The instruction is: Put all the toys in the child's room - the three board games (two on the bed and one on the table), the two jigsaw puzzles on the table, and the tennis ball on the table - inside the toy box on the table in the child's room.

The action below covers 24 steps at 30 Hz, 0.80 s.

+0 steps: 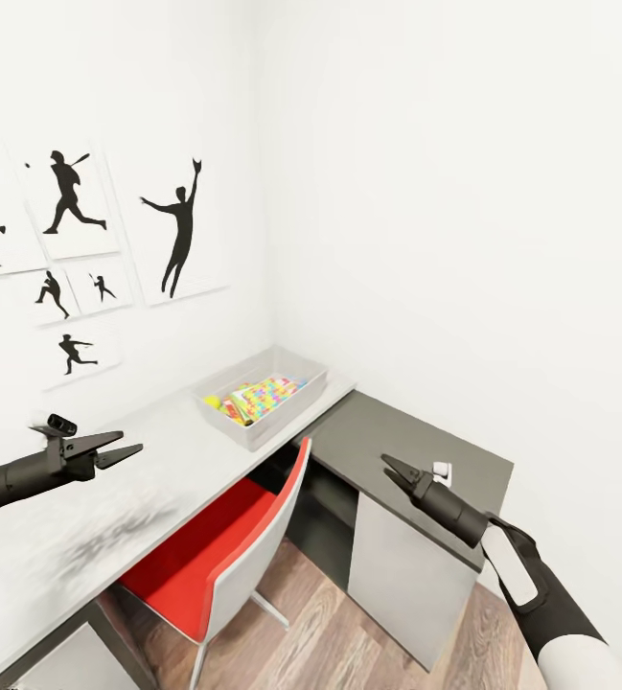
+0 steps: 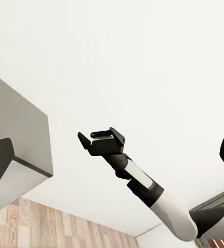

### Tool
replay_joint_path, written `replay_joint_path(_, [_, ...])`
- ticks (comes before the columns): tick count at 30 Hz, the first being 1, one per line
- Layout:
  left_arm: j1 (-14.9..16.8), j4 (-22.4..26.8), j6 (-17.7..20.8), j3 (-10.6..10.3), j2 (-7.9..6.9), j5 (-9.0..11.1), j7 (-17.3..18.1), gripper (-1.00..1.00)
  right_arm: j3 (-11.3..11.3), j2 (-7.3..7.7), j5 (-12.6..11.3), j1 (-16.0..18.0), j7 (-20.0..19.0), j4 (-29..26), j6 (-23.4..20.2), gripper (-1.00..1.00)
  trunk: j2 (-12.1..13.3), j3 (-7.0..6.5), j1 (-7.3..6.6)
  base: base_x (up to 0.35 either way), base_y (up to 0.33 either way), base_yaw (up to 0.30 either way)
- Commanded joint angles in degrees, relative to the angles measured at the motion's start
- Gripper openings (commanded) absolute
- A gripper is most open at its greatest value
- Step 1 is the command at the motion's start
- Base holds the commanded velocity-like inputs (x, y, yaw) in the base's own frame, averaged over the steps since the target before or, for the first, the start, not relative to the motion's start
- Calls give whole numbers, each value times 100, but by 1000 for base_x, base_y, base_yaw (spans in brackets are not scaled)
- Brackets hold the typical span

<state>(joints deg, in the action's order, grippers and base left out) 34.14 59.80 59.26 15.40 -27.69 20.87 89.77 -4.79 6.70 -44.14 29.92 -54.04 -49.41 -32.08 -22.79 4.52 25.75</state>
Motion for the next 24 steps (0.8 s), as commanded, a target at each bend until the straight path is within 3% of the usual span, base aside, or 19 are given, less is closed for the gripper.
replay_joint_path(1, [5, 1, 60, 0, -4, -4, 23, 100, -3, -1, -33, 5, -4, 1, -41, 100, -13, 13, 3, -88, 32, -1])
replay_joint_path(16, [5, 3, 59, 1, -3, -4, 23, 100, -11, 4, -49, 5, -10, 106, -27, 100, -13, 13, 3, -53, 34, -8])
replay_joint_path(24, [5, -2, 59, 3, -6, -4, 23, 100, -29, 4, -60, 5, -9, 272, -26, 100, -13, 13, 3, -1, 11, -206])
